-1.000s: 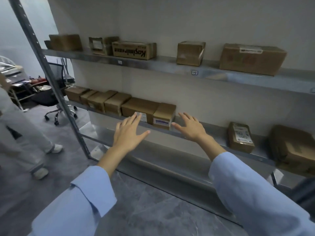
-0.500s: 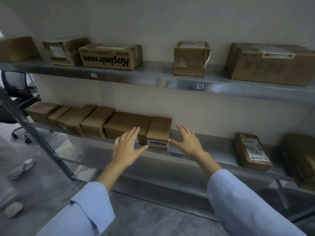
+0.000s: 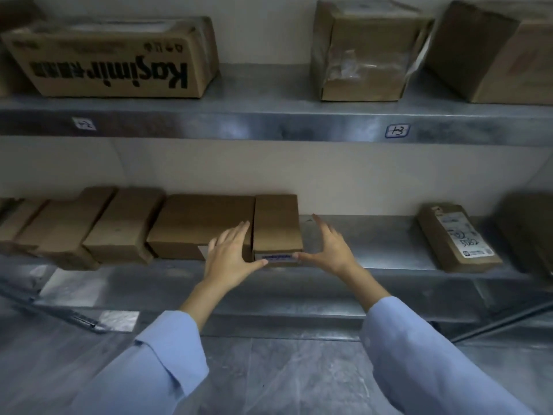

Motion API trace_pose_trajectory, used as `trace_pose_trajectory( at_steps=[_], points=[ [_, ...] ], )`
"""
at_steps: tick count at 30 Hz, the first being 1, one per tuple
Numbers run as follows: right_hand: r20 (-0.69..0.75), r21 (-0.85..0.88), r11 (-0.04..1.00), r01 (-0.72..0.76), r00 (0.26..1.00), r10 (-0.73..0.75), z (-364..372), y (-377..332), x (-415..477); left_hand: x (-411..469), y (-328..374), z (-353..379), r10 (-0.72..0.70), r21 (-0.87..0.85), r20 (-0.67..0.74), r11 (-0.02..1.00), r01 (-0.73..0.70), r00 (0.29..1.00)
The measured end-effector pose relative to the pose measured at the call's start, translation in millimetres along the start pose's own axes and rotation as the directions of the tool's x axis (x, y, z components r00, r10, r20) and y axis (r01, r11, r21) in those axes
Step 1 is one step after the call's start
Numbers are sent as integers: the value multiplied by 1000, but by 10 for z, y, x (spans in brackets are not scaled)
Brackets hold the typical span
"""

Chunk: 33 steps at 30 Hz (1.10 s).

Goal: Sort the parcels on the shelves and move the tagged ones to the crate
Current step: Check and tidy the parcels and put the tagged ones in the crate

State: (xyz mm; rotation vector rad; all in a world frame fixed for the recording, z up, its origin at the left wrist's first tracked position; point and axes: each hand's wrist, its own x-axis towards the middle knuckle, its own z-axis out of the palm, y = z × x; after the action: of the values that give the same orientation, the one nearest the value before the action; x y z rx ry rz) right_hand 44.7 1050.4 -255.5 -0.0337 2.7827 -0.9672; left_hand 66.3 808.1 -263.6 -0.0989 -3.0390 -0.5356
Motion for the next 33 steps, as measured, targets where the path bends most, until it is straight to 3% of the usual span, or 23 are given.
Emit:
trace_pose_trajectory(
  at_steps=[10,22,27,33],
  points=[
    [54,-5,1000,27,998,-27,317,95,261,294,-63,353,28,-21,-57,999,-29,998],
    [9,221,969,113,993,-118,392,121,369,288,40,404,59,-110,-145,991,-75,988],
    [1,298,947,121,992,-127,219,121,311,256,186,297,61,-289,-138,952,-99,989],
    [-29,351,924,150,988,-149,19,123,154,192,385,205,5,-510,-47,860,-28,999]
  ],
)
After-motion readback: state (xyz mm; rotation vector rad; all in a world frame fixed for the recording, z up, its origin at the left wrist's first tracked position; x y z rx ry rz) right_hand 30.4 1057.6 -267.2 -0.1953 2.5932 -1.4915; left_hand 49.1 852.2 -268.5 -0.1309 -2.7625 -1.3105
